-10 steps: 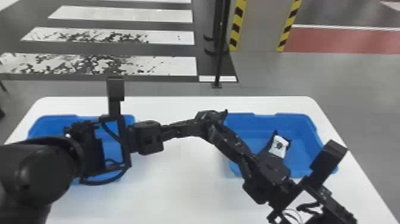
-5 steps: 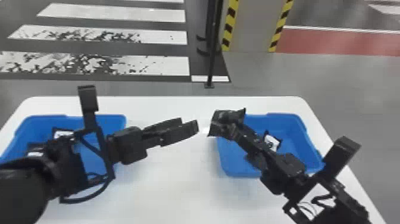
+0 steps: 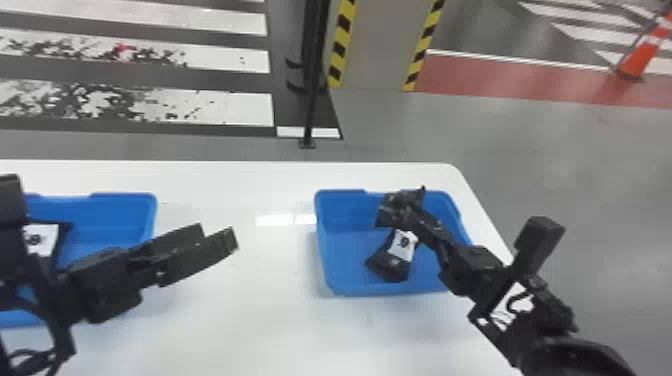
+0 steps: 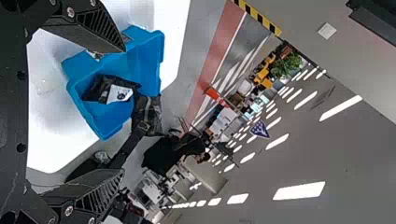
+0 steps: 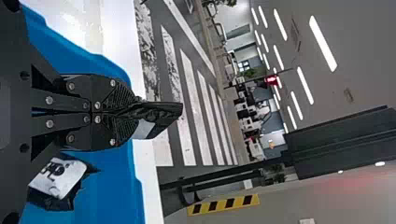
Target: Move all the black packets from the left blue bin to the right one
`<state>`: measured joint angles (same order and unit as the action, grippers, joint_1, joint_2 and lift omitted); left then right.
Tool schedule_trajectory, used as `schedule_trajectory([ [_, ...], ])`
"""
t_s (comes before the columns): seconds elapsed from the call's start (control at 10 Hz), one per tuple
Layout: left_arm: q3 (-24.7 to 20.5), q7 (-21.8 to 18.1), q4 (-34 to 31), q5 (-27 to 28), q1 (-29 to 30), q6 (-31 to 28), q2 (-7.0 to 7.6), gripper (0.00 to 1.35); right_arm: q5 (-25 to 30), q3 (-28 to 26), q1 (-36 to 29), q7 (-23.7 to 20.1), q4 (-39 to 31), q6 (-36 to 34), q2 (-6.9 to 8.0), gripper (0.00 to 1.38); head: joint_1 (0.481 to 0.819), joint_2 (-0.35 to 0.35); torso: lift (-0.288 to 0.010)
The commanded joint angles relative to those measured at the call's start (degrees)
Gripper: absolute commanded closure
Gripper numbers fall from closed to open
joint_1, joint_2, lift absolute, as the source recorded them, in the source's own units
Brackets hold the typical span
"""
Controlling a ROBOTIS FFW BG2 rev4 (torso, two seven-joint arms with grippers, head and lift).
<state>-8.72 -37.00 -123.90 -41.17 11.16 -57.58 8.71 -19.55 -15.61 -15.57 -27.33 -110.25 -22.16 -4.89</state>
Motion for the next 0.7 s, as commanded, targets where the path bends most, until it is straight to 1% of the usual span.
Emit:
schedule_trajectory([
  [0.0, -1.56, 0.0, -0.34, -0.42, 1.49, -0.35, -0.36, 0.14, 1.27, -0.5, 3.34, 0.09, 5.98, -0.62, -1.0, 1.28, 0.695, -0.229, -0.139],
  [0.1, -2.24, 0.0, -0.62, -0.65, 2.19, -0.35, -0.62, 0.15, 2.3, -1.75, 5.02, 0.09, 9.92, -0.76, -1.09, 1.27, 0.695, -0.232, -0.139],
  [0.2, -2.36, 0.0, -0.76, -0.65, 2.61, -0.49, -0.62, 0.15, 2.07, -2.1, 5.45, 0.09, 11.18, -3.29, -1.09, 1.09, 0.695, -0.244, -0.139],
  [0.3, -2.82, 0.0, -0.9, -0.65, 3.04, -0.49, -0.62, 0.15, 1.38, -2.1, 5.45, 0.0, 11.61, -3.71, -1.09, 0.73, 0.695, -0.249, -0.139],
  [0.4, -3.84, 0.0, -1.04, -0.31, 3.32, -0.21, -0.71, 0.14, 0.81, -1.98, 4.74, 0.0, 10.62, -3.71, -0.82, 0.41, 0.695, -0.253, -0.139],
  [0.5, -5.22, 0.0, -1.04, 0.83, 3.18, -0.07, -0.71, 0.14, 0.7, -2.1, 2.49, 0.09, 6.68, -2.3, -0.29, 0.2, 0.695, -0.245, -0.139],
  [0.6, -7.39, 0.26, -1.18, 1.86, 3.04, 0.21, -0.71, 0.14, 0.81, -2.32, -1.02, 0.35, 1.48, 1.07, 0.67, 0.09, 0.695, -0.23, -0.139],
])
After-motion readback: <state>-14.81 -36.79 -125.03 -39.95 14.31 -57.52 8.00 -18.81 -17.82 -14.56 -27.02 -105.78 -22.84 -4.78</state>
